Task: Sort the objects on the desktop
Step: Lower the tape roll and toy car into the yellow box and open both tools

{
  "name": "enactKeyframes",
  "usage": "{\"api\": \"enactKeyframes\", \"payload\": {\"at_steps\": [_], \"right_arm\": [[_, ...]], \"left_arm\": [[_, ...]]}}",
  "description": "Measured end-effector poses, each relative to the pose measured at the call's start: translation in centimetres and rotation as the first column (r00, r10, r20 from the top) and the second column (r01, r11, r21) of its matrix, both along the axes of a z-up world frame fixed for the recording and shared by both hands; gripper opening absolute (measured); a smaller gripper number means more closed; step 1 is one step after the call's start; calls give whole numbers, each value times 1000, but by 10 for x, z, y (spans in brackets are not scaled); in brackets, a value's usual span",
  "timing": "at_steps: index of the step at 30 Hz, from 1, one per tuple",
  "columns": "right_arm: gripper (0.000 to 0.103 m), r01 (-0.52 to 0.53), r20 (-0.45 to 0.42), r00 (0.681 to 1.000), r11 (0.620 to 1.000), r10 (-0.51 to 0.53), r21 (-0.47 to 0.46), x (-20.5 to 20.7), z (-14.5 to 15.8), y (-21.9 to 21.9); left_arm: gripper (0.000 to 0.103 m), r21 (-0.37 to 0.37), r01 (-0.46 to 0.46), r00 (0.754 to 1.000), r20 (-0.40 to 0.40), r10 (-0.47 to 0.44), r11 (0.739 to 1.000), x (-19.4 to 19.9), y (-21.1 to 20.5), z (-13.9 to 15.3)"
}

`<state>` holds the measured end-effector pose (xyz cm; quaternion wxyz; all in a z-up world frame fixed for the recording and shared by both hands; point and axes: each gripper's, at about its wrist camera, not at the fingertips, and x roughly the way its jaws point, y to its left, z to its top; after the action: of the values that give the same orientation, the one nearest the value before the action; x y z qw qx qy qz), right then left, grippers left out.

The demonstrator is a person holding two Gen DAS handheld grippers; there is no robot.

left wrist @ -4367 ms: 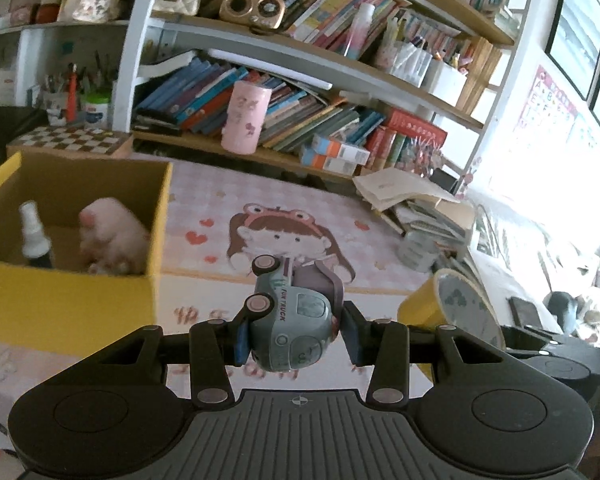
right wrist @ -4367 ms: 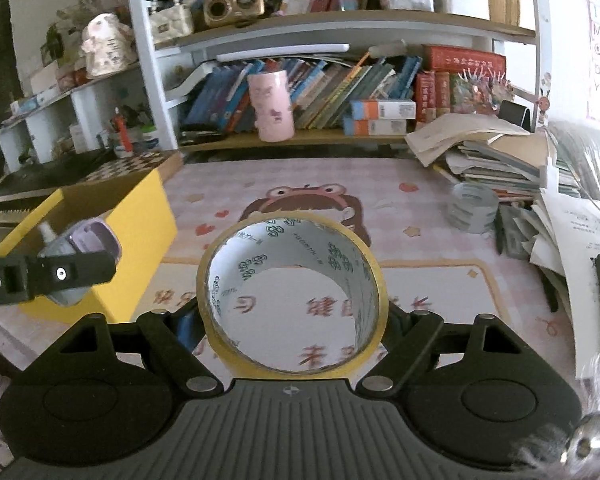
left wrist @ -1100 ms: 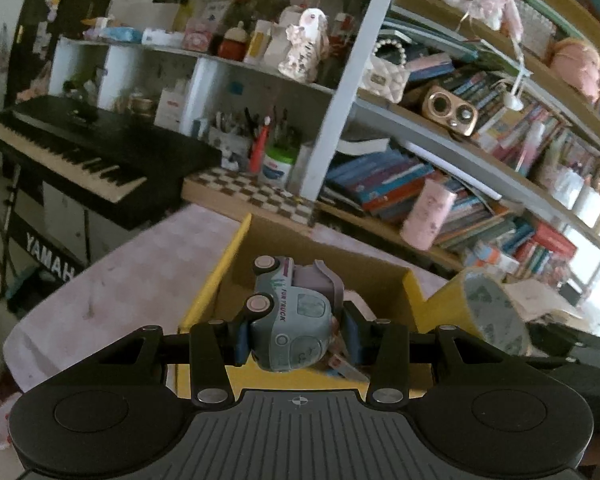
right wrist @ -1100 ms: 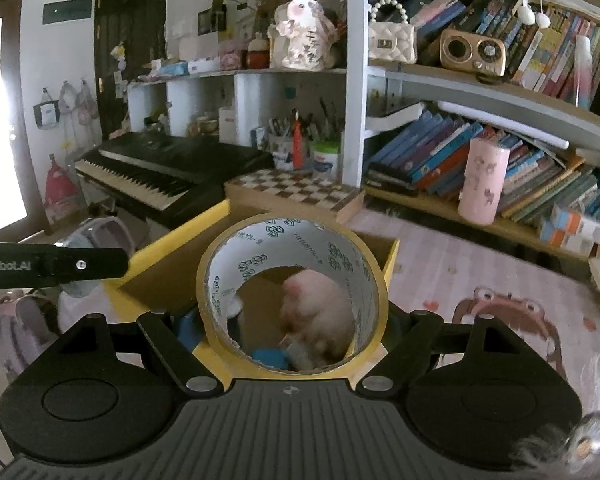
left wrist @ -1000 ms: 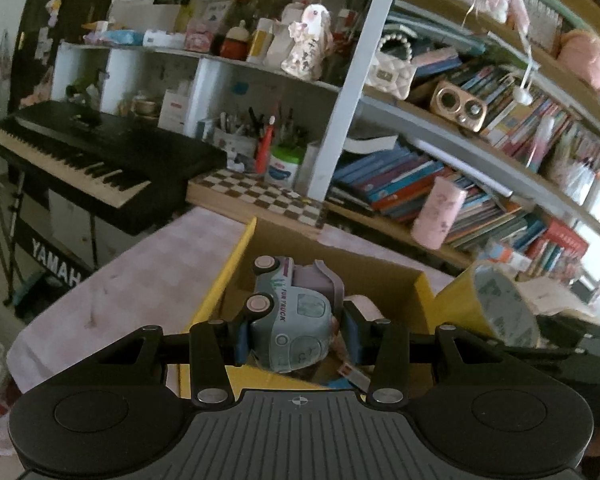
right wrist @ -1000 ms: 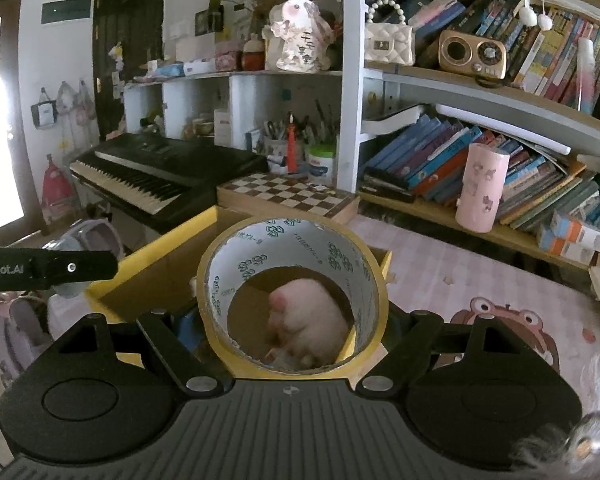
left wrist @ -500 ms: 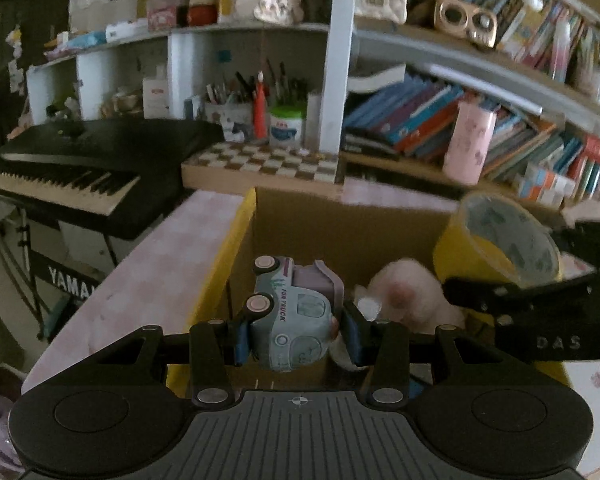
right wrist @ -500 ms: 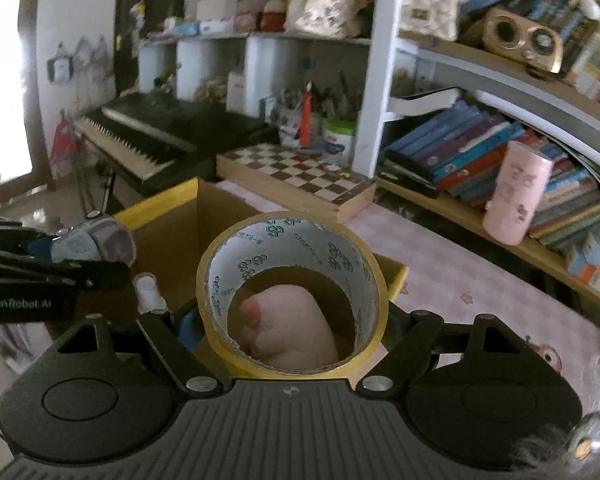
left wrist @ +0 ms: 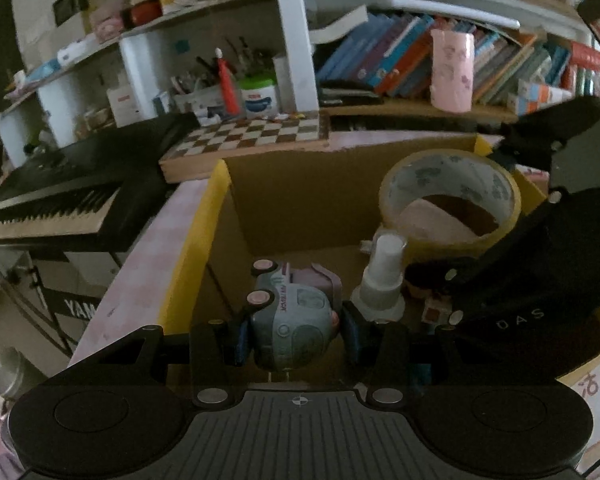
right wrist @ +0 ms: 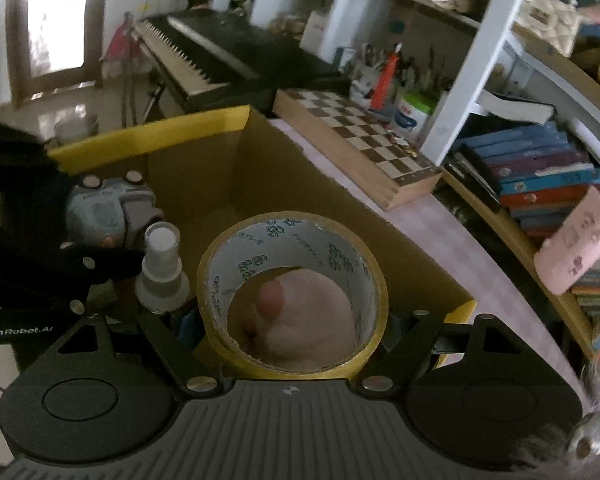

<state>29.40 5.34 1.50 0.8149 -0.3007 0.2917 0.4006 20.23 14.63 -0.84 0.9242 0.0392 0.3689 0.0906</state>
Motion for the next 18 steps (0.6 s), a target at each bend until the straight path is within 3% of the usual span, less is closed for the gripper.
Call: {"api": "enactKeyframes", "payload": {"at_steps": [4,11,15,17,18], "right_arm": [[80,-22,-8,1000,999,21,-47,3,-5,2],[81,-36,-14,999,996,35,-85,2,-8,7],[81,-28,-12,1000,996,27,-82,1,-7,7],[82,-20,2,1000,997,20,-74,-1,-6,5],[83,-13,9,1000,998,14,-69,-3,-5,4]], "left_arm": [[43,-70,-10,1000,-29,8,997,3,5,-6],[46,-84,-20,999,-29,17,996,3,7,-8],[55,-98,-34,999,34,37,995,-6,6,0],[64,-106,-38,996,72,45,994,-12,3,5],[73,-92,-51,993,100,60,994,-16,1,8]]}}
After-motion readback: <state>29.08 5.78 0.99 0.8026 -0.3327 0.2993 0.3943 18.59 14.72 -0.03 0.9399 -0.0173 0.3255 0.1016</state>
